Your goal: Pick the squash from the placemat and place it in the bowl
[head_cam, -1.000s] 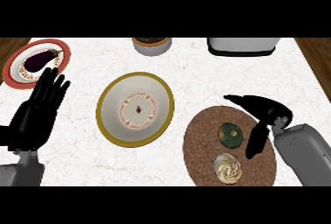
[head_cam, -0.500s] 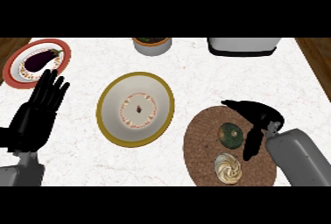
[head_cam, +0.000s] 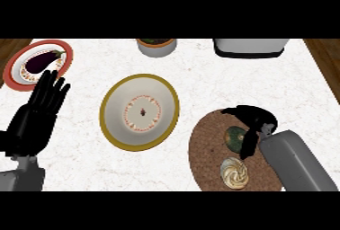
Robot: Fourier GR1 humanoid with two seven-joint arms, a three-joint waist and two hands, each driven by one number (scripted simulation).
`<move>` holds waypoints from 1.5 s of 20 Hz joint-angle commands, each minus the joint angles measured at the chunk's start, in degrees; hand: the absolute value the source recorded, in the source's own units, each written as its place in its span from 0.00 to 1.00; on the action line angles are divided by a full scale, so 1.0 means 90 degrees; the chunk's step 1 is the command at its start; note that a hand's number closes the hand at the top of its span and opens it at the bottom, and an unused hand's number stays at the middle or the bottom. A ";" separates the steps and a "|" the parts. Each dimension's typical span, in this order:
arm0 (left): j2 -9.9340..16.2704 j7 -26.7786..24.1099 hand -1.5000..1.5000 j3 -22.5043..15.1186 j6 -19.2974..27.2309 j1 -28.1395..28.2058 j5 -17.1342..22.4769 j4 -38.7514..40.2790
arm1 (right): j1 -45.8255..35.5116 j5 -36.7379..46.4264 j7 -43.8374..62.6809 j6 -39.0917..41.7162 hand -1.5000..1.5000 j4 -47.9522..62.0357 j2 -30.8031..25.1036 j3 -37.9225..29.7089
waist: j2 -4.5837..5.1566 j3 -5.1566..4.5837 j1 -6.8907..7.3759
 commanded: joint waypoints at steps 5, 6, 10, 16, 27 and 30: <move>-0.0096 0.0169 0.50 0.0005 -0.0053 0.0234 -0.0049 -0.0375 | -0.0401 0.0829 -0.0989 -0.0057 1.00 0.0453 -0.0112 0.0525 | 0.0000 0.0003 0.0033; -0.0065 -0.0166 0.50 0.0178 -0.0242 0.0078 -0.0053 0.0121 | -0.0031 0.1016 -0.1148 -0.0299 1.00 0.0274 -0.0127 0.0603 | 0.0001 0.0001 -0.0007; -0.0257 0.0327 0.50 0.0016 0.0072 -0.0117 -0.0163 -0.0189 | -0.0182 0.1249 -0.1250 -0.0257 1.00 0.0185 0.0049 0.0554 | -0.0002 0.0001 -0.0008; -0.0270 0.0078 0.50 -0.0109 -0.0078 -0.0415 -0.0230 0.0226 | -0.0046 0.1034 0.1264 -0.1700 1.00 -0.0601 0.1839 0.2128 | 0.0008 0.0005 0.0334; -0.0357 0.0122 0.50 -0.0288 -0.0147 -0.0615 -0.0271 0.0329 | -0.1052 0.0633 0.4517 -0.3869 1.00 -0.1296 0.1882 0.4446 | 0.0001 -0.0008 0.0639; -0.0479 0.0192 0.50 -0.0426 -0.0039 -0.0563 -0.0372 0.0335 | -0.1516 0.0943 0.5481 -0.4313 1.00 -0.1656 0.1883 0.4586 | -0.0072 -0.0009 0.0538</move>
